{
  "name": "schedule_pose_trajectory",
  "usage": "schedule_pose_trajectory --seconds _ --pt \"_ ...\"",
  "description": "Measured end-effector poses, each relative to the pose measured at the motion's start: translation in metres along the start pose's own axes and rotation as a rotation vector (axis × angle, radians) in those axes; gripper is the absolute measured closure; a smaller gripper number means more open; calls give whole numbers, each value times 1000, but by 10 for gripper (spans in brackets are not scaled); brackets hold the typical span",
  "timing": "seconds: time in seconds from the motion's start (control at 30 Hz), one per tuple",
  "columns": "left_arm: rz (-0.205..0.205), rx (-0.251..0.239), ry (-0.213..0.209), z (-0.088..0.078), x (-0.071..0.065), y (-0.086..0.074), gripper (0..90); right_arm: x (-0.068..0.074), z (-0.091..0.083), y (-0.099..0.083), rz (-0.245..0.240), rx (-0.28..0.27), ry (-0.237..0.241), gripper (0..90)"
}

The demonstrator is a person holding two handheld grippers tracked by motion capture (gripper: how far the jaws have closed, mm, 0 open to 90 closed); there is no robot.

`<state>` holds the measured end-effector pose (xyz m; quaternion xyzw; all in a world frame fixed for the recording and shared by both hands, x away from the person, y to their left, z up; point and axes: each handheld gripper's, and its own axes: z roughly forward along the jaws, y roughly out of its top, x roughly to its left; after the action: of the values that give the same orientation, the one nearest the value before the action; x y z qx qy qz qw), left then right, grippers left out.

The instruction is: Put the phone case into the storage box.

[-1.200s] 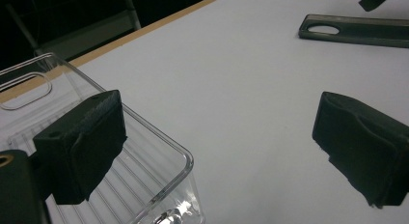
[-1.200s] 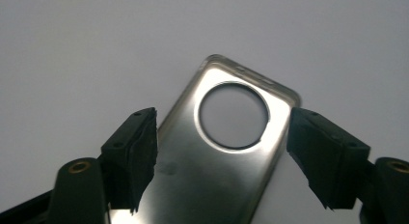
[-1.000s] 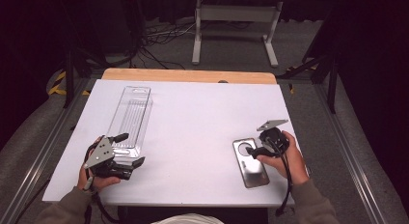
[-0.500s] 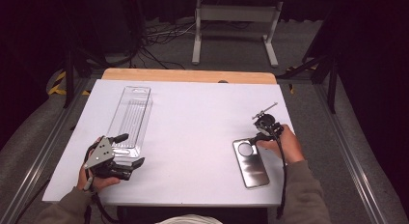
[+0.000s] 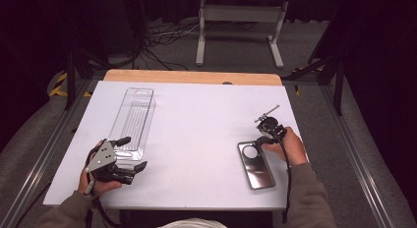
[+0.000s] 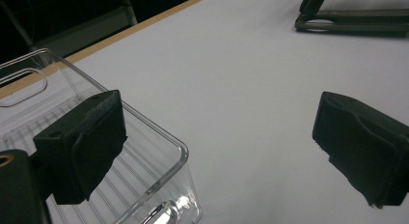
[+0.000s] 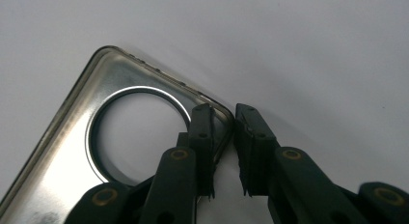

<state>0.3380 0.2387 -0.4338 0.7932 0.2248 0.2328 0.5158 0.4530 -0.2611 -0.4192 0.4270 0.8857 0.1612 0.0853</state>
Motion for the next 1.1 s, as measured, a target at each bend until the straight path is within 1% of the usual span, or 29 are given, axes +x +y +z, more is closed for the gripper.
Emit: schedule_pose_trajectory --seconds 0.03,0.07,0.13,0.2,0.37,0.4,0.5,0.6,0.7,0.73,0.77,0.8,0.83,0.93,0.97,1.0,1.1 --pt "1 2 0 0 0 0 53 0 0 0 0 0 0 790" --pt "2 4 -1 0 1 0 53 1 0 0 0 -1 -13 798" --pt "2 4 -4 1 0 0 53 3 0 0 -15 9 -34 823" --pt "2 6 -5 1 0 0 53 5 0 1 -29 14 -51 826" --pt "-1 7 -9 0 0 0 53 5 0 -1 -32 3 -59 835" --pt "2 6 -9 0 0 0 53 6 0 -1 -40 2 -63 836" --pt "2 5 -9 0 0 0 53 7 0 -1 -44 -18 -61 842" --pt "2 2 -7 -1 1 0 54 7 -2 -2 -44 -26 -64 842" --pt "0 0 -8 -1 0 0 54 9 -8 -4 -42 -82 -70 844" --pt "-1 -2 -7 -1 0 0 54 9 -8 -4 -42 -82 -70 844" --pt "0 -2 -6 -1 0 0 54 11 -14 -4 -48 -114 -79 844" --pt "0 -3 -4 -1 0 0 54 11 -14 -4 -48 -114 -79 844" --pt "2 -4 -4 -2 0 0 54 14 -21 -5 -56 -154 -88 845" --pt "0 -8 -1 -2 0 1 53 21 -32 -6 -73 -213 -112 845" --pt "1 -8 0 -2 0 1 53 23 -35 -7 -80 -228 -114 845" --pt "1 -8 0 -2 0 1 53 23 -35 -7 -80 -228 -114 845" --pt "-3 -11 2 -3 0 1 54 31 -44 -7 -100 -284 -131 846"
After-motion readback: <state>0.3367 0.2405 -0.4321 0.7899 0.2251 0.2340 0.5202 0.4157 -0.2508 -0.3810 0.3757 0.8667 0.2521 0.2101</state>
